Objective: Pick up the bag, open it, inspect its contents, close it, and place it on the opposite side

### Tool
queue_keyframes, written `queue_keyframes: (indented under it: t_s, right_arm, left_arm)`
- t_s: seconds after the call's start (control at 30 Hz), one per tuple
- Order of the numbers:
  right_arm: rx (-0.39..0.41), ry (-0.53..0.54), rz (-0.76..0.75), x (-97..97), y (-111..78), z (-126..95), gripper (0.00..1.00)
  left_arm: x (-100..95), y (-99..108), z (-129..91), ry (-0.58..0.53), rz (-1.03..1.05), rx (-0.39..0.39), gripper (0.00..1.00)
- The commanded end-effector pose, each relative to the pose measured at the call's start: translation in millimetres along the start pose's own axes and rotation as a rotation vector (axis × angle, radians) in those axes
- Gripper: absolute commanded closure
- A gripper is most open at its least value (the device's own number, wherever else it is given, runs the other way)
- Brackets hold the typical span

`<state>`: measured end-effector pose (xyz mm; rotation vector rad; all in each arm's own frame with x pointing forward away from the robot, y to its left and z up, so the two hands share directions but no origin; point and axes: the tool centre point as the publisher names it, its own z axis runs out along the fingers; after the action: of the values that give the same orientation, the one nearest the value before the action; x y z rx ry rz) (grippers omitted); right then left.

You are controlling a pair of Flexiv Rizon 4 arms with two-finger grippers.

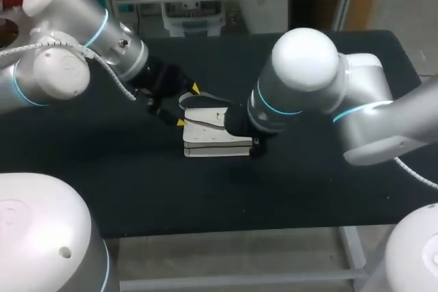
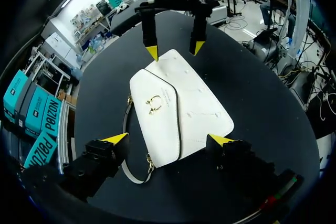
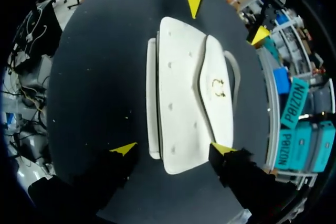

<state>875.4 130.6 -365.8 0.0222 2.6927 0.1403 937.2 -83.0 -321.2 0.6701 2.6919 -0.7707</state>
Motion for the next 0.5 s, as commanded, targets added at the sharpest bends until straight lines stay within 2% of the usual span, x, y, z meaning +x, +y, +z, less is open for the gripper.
queue_keyframes:
  t_s: [0.03, 0.07, 0.13, 0.23, 0.43, 0.5]
  right_arm:
    - [0.006, -0.077, -0.005, -1.4, -0.6, 7.1, 0.25]
    - [0.007, -0.080, -0.010, -2.8, -1.1, 8.1, 0.28]
    - [0.017, -0.088, -0.019, -5.2, -1.5, 10.2, 0.45]
    - [0.018, -0.093, -0.033, -8.4, -1.5, 13.7, 0.46]
    - [0.028, -0.096, -0.060, -11.2, 1.5, 21.6, 0.37]
    - [0.023, -0.095, -0.064, -12.2, 1.6, 23.8, 0.38]
  left_arm:
    - [-8.6, 0.4, 6.6, 0.027, 0.002, 0.004, 0.00]
    - [-9.0, 0.4, 7.7, 0.032, 0.003, 0.008, 0.00]
    - [-9.9, 0.6, 9.6, 0.042, 0.005, 0.019, 0.00]
    - [-11.1, 0.7, 13.0, 0.053, 0.005, 0.026, 0.00]
    - [-13.3, 1.3, 20.3, 0.081, -0.002, 0.024, 0.00]
    - [-14.0, 1.4, 21.9, 0.084, -0.005, 0.019, 0.00]
